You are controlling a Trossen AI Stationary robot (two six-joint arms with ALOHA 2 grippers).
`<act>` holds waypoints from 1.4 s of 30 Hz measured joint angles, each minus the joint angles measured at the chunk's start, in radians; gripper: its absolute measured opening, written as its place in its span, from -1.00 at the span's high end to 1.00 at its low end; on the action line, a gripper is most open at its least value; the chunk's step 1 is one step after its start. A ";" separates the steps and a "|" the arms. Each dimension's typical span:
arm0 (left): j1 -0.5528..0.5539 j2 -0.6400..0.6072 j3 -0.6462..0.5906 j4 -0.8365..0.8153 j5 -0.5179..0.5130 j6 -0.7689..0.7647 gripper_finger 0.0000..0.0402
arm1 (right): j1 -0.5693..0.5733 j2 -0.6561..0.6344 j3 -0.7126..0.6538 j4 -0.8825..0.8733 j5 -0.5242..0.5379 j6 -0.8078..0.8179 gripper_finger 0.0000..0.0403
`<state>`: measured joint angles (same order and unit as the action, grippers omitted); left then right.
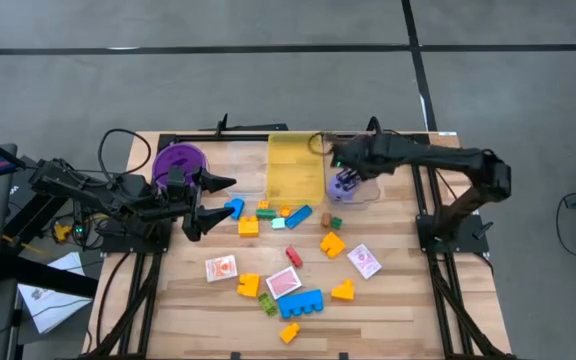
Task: Pick & Place Toys
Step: Put the orange deck of cards into the white bin
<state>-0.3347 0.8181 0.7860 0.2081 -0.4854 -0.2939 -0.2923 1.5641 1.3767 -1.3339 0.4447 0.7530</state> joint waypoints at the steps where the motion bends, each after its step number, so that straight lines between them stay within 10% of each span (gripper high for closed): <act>1: 0.000 0.000 0.000 0.000 0.000 0.000 -0.98 | -0.039 -0.002 -0.013 -0.017 -0.012 -0.016 1.00; 15: 0.000 0.000 0.000 0.000 -0.013 0.000 -0.98 | -0.384 -0.011 -0.244 0.183 -0.139 -0.195 1.00; 42: 0.000 0.000 0.000 -0.003 -0.039 -0.002 -0.98 | -0.382 -0.101 -0.246 0.396 -0.263 -0.193 1.00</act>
<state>-0.3346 0.8178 0.7860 0.2050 -0.5240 -0.2961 -0.6746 1.4630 1.1309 -0.9383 0.1812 0.5603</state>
